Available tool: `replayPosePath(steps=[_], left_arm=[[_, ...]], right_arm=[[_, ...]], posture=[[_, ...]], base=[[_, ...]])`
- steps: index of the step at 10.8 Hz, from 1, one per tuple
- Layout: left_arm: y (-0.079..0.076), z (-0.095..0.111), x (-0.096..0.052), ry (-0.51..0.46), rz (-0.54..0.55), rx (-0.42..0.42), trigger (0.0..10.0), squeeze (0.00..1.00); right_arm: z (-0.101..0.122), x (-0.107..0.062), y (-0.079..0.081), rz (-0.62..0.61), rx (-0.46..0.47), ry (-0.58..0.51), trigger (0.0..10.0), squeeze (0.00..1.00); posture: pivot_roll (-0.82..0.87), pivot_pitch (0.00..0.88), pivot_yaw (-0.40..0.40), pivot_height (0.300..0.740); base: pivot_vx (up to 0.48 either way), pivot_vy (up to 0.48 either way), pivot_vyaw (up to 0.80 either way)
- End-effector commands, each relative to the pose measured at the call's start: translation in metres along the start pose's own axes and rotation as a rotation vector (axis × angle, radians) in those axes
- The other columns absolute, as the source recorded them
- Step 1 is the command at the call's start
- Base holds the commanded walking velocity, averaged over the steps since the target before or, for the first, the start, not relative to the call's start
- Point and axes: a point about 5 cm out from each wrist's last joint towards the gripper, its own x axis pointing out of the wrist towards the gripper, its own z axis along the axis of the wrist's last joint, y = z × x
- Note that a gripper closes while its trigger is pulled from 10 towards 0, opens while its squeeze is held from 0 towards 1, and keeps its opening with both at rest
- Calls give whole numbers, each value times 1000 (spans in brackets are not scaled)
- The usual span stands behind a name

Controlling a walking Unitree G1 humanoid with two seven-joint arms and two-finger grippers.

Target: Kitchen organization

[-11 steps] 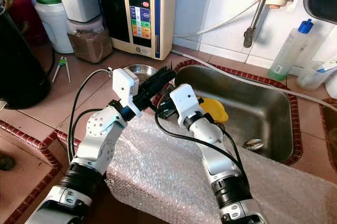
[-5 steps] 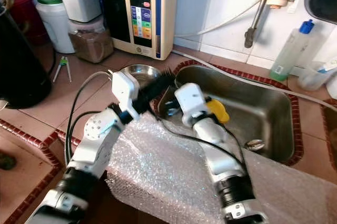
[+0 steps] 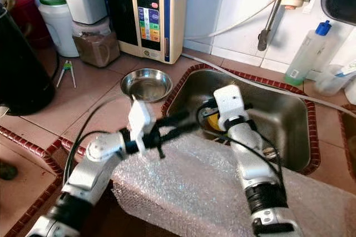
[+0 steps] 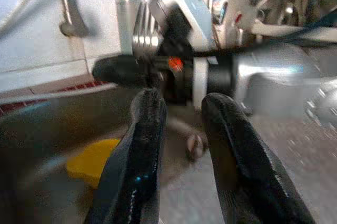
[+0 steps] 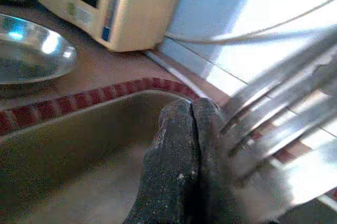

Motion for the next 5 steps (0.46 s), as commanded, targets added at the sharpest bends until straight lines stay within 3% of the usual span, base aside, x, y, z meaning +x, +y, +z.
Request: replayPosePath(steps=[1,5], left_arm=[[-4,1,1,13,-28,11,10000,1000],[-4,1,0,48,-52,12,10000,1000]], right_arm=[[-1,0,-15,-58,5,5,0,0],[-31,-16,-37,-137,-18,108,0,0]], posture=[[44,0,14,740],[43,0,18,740]], base=[[0,0,0],[0,0,0]])
